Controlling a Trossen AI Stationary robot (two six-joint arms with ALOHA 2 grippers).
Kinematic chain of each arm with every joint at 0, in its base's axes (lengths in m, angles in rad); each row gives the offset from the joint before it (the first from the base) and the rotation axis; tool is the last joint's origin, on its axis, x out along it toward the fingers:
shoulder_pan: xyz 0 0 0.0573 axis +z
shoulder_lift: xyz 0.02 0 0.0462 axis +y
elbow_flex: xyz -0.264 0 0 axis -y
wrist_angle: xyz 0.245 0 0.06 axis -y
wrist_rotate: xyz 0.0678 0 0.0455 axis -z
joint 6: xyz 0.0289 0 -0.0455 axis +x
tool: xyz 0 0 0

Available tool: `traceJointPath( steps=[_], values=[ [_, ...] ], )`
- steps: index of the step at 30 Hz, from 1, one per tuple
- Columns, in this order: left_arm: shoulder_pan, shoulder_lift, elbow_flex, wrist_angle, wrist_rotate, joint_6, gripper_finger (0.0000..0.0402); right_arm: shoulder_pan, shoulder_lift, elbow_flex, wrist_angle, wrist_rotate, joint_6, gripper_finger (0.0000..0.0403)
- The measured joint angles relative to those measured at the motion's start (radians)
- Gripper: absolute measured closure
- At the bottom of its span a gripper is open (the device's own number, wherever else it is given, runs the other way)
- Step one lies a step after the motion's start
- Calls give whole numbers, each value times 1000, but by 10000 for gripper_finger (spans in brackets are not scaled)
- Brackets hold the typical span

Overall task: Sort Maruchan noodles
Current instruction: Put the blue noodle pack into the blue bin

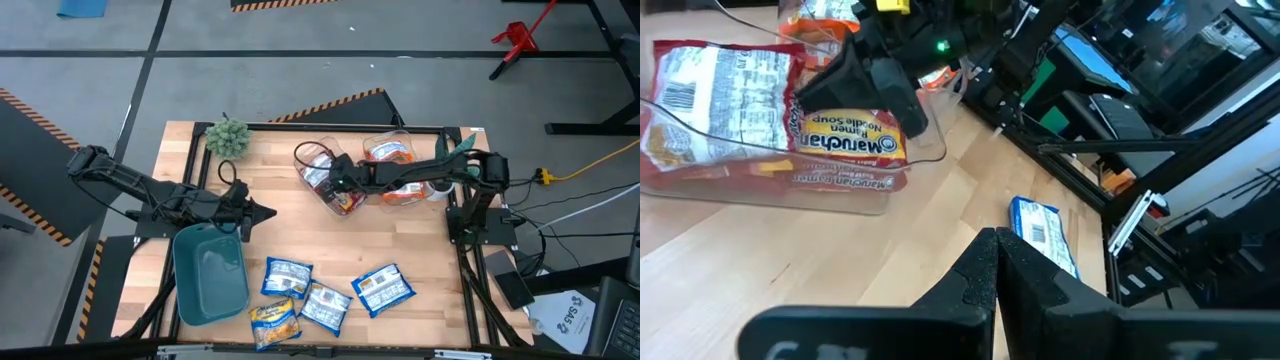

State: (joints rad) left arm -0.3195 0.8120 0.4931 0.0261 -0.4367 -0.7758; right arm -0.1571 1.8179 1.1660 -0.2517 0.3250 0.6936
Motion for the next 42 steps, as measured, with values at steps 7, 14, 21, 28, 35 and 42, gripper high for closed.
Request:
traceJointPath(
  steps=[7,14,21,28,35,42],
  values=[
    [-1,0,0,0,18,-8,401,-22,-8,43,-36,-98,-65,359],
    [-25,-8,0,2,87,-27,401,75,-103,244,-394,-149,-152,358],
    [-125,4,57,-19,97,-51,401,366,-162,344,-668,-247,-81,358],
    [-200,80,173,-71,54,36,401,694,-143,343,-888,-189,250,338],
    [-208,234,215,0,37,63,401,893,-104,344,-965,-135,589,201],
    [-200,455,241,180,69,79,401,957,-69,253,-1108,-111,882,82]
  ],
)
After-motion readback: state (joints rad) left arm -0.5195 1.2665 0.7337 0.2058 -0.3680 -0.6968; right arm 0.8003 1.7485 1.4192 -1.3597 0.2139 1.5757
